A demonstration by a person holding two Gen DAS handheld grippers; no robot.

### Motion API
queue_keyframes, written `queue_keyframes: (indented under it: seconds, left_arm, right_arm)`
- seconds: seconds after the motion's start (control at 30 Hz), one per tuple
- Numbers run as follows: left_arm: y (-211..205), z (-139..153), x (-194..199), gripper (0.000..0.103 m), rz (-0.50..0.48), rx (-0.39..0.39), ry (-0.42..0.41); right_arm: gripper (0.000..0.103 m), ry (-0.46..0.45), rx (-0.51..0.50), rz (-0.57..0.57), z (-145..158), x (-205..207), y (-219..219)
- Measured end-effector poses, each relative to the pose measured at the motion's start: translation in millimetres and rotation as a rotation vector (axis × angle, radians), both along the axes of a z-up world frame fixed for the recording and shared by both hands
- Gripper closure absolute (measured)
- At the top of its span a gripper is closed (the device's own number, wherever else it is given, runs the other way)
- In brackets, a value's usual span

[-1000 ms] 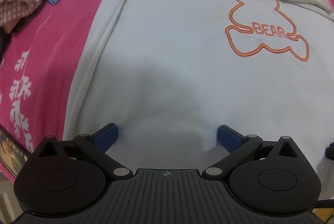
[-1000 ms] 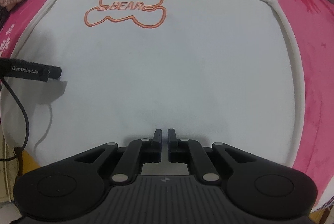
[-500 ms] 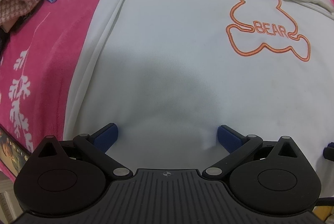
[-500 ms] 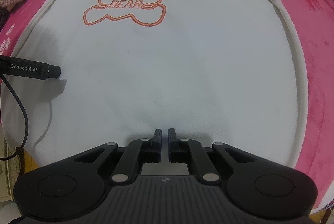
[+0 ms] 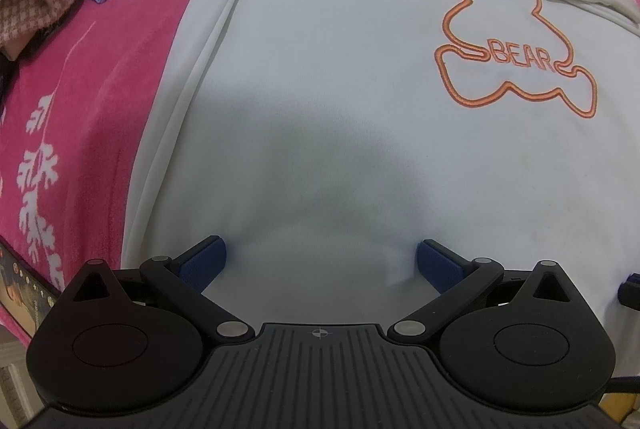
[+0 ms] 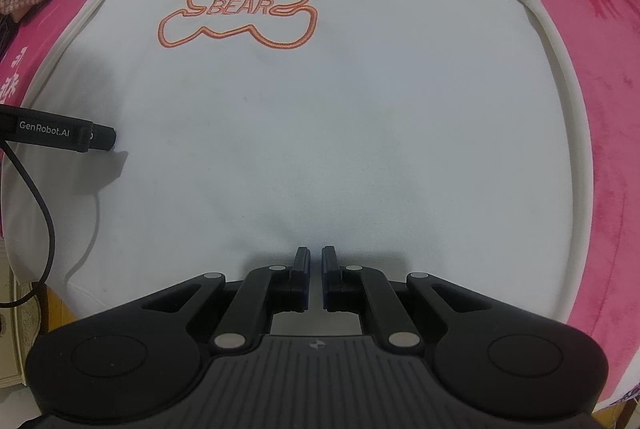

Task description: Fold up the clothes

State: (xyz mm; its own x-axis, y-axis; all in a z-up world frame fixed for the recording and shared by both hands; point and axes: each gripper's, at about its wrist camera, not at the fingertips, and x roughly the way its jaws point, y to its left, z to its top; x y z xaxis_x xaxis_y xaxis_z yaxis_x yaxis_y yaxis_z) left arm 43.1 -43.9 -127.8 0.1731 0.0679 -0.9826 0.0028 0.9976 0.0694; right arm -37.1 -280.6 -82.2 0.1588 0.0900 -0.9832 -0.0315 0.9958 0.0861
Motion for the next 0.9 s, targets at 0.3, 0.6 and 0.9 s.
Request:
queue_keyframes:
  seconds: [0.3, 0.6, 0.9]
  left_arm:
    - [-3.5, -0.2, 7.1, 0.0, -0.001, 0.007, 0.011]
    - [-7.1, -0.5, 9.8, 0.0, 0.011, 0.008, 0.012]
    - [2.7, 19.0, -26.0, 0.002, 0.056, -0.057, -0.059]
  right_arm:
    - [0.098, -0.004, 0.002, -0.004, -2.6, -0.8, 1.0]
    - [0.098, -0.01, -0.001, -0.001, -2.2, -2.5, 0.4]
    - [0.097, -0.002, -0.013, 0.031, -1.2, -3.4, 0.4]
